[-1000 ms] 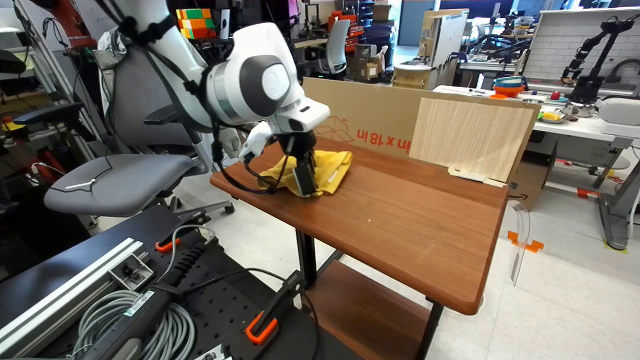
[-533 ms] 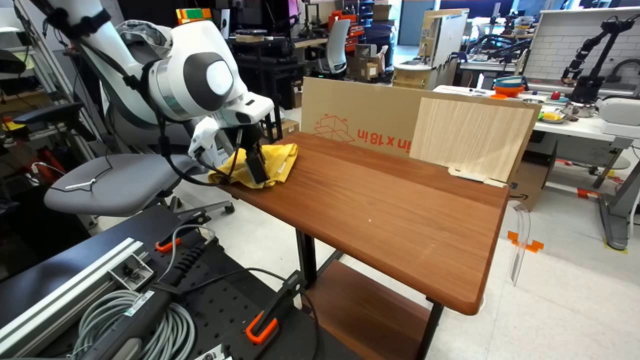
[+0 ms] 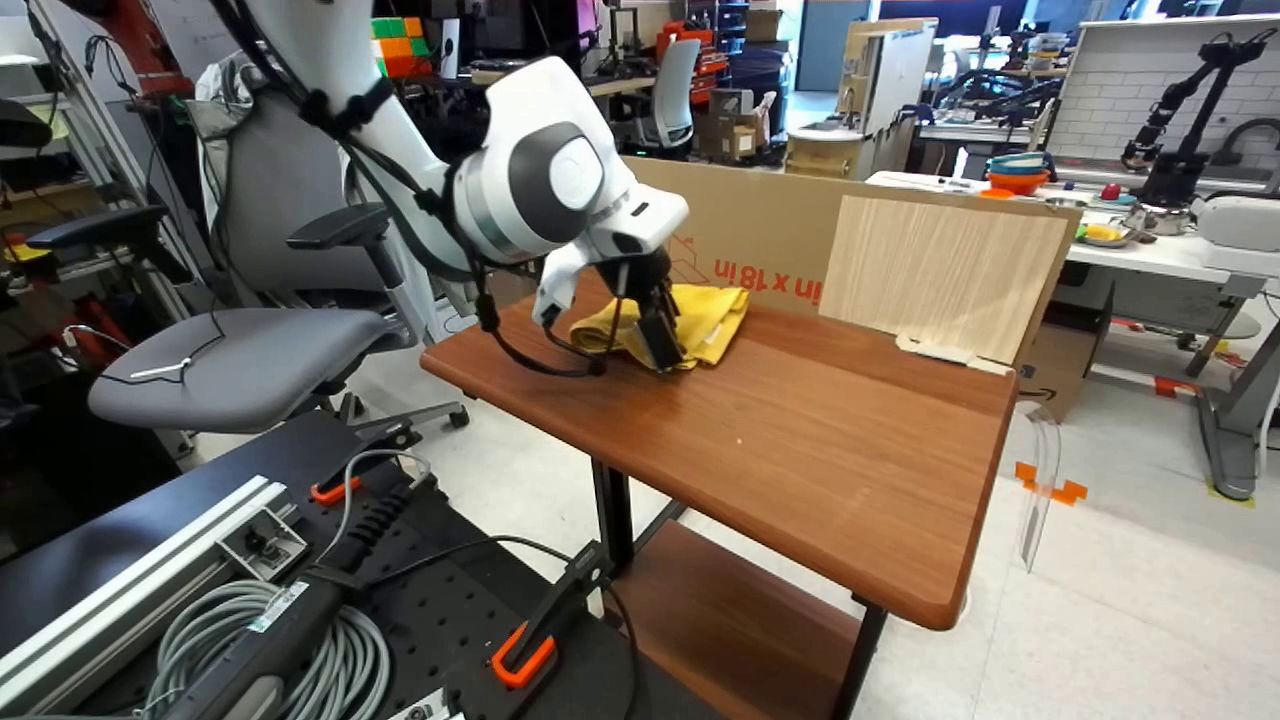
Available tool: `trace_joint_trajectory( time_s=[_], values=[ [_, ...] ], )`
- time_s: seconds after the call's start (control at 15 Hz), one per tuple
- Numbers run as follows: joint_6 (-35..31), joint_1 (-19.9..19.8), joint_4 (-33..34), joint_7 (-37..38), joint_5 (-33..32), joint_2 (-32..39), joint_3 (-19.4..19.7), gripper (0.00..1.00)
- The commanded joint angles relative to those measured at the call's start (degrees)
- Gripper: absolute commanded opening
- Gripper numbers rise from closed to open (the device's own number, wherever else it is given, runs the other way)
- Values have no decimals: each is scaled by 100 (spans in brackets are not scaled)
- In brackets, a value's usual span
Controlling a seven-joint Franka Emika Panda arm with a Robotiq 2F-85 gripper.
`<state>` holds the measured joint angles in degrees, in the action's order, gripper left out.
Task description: Use the towel to wipe the desk
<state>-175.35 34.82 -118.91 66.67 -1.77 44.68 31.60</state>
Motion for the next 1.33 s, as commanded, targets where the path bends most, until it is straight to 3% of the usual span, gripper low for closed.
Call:
trace_joint_trajectory(
  time_s=[0.0,0.2,0.33,0.6,1.0,1.2,1.27],
  values=[
    [152,-209,1226,254,544,1166,125,100],
    [289,-141,1604,378,670,1350,166,100],
    [227,-131,1568,312,659,1161,-28,100],
    [431,-542,1501,56,813,423,-1071,100],
    [491,-960,1346,-24,1008,53,-2402,100],
    [542,-1185,1165,7,1125,-65,-2605,100],
    [522,-1246,981,40,1148,-163,-2511,100]
  ],
)
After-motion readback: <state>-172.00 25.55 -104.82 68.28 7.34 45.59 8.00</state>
